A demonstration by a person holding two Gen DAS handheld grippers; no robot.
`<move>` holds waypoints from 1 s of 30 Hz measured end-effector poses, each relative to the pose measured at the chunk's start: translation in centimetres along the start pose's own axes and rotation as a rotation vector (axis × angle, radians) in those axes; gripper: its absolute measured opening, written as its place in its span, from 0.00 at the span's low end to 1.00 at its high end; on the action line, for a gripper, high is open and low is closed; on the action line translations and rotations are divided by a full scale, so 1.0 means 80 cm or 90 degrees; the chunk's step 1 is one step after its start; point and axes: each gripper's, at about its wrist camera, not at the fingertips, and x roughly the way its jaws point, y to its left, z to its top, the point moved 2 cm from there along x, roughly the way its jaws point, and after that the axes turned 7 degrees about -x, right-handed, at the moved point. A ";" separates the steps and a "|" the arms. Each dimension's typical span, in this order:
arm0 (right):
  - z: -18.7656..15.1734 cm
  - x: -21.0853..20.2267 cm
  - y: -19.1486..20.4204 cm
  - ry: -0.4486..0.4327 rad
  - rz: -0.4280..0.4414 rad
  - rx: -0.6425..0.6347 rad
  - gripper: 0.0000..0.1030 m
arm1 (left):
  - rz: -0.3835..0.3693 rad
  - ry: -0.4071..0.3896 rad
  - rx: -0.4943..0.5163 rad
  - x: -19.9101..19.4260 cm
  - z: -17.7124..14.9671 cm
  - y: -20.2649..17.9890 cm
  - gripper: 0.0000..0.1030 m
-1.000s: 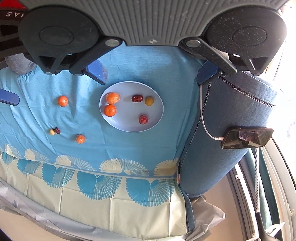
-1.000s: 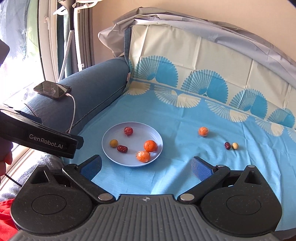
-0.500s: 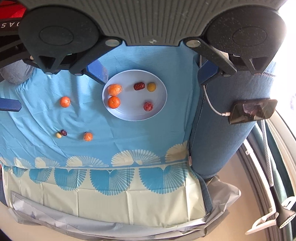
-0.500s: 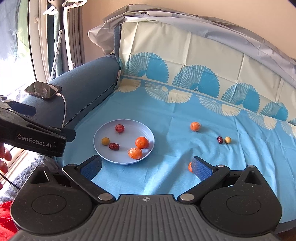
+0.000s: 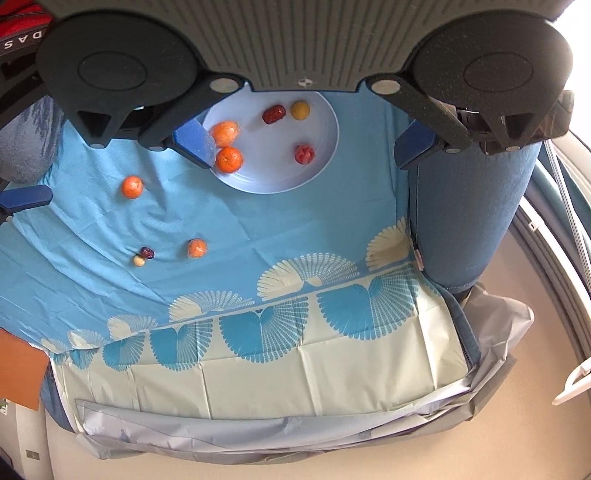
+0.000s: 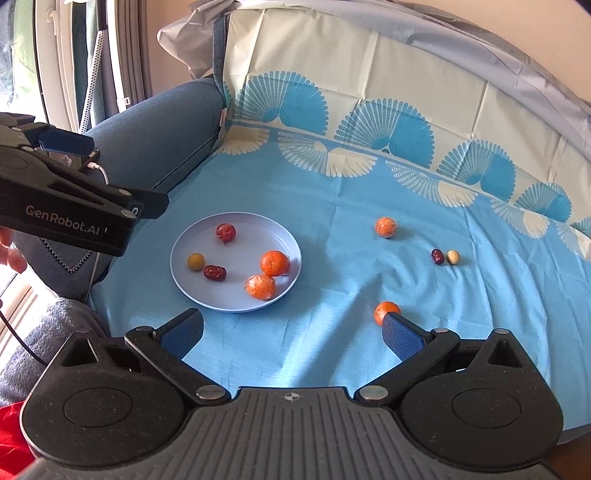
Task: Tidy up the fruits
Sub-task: 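Lift both tools off the plate and move toward the remaining fruits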
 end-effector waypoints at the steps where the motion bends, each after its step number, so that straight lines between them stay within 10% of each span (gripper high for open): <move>1: 0.001 0.004 0.003 0.006 -0.003 0.001 0.99 | 0.008 -0.005 0.010 0.005 0.002 0.005 1.00; 14: 0.035 0.038 0.068 0.048 -0.032 -0.101 0.99 | 0.130 -0.053 0.067 0.089 0.045 0.108 1.00; 30: 0.049 0.056 0.122 0.079 -0.032 -0.176 0.99 | 0.209 0.026 0.179 0.174 0.001 0.170 1.00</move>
